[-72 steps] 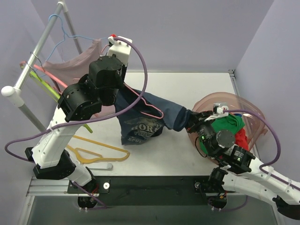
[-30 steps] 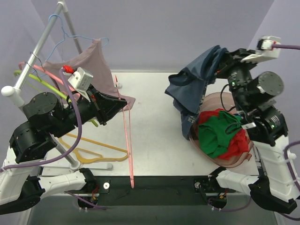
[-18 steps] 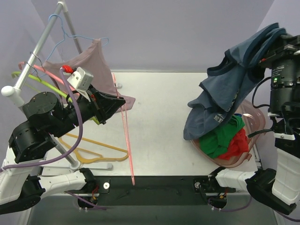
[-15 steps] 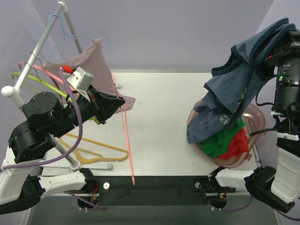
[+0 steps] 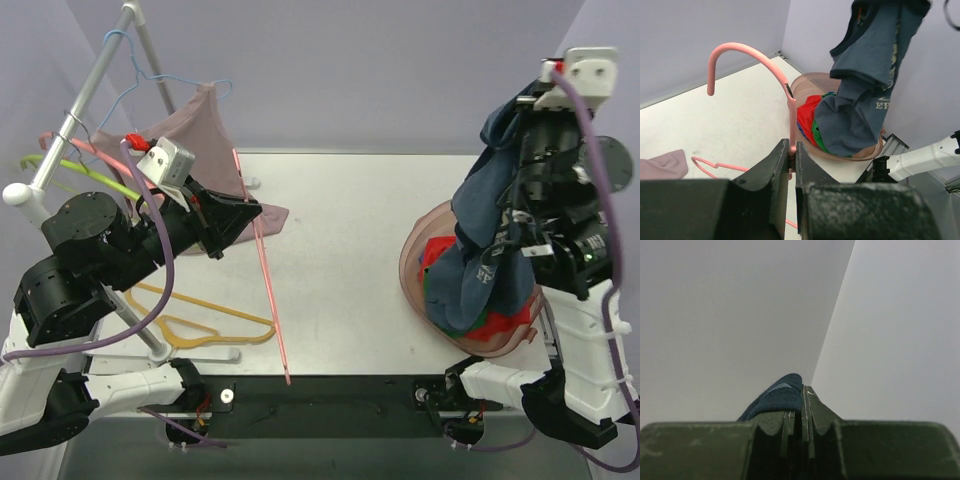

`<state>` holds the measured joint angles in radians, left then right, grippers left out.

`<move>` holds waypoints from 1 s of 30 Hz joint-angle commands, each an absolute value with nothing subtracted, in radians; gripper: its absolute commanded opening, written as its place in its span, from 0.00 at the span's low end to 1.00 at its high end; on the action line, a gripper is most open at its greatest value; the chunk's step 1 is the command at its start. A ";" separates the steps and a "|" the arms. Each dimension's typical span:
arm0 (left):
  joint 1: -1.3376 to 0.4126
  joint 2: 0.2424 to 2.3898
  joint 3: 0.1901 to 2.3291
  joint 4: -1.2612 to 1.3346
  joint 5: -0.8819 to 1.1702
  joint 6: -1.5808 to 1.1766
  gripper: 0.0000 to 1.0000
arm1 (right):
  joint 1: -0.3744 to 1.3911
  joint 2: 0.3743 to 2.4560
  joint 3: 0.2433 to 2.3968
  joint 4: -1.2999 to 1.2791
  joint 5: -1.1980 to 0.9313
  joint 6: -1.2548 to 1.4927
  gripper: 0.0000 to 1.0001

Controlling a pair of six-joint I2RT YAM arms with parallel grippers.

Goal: Remove the tank top from the hanger
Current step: Place the tank top in the bin.

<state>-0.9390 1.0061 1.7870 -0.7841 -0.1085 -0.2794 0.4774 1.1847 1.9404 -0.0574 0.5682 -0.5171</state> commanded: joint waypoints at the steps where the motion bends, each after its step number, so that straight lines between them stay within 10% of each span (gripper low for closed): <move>1: -0.936 1.032 1.874 -0.791 -0.140 -0.242 0.00 | 0.358 1.134 1.696 -0.008 0.594 -0.456 0.00; 20: -0.934 1.178 1.956 -0.755 -0.529 -0.006 0.00 | 0.219 0.790 0.560 -0.446 0.769 0.610 0.00; 30: -0.933 1.216 1.890 -0.575 -0.814 0.208 0.00 | 0.210 0.759 0.810 -0.500 0.531 0.411 0.68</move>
<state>-0.9386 1.2068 1.8938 -0.7300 -0.6518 0.0784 0.2146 0.7979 0.6685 -0.4732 0.6476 0.4999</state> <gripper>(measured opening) 0.162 0.570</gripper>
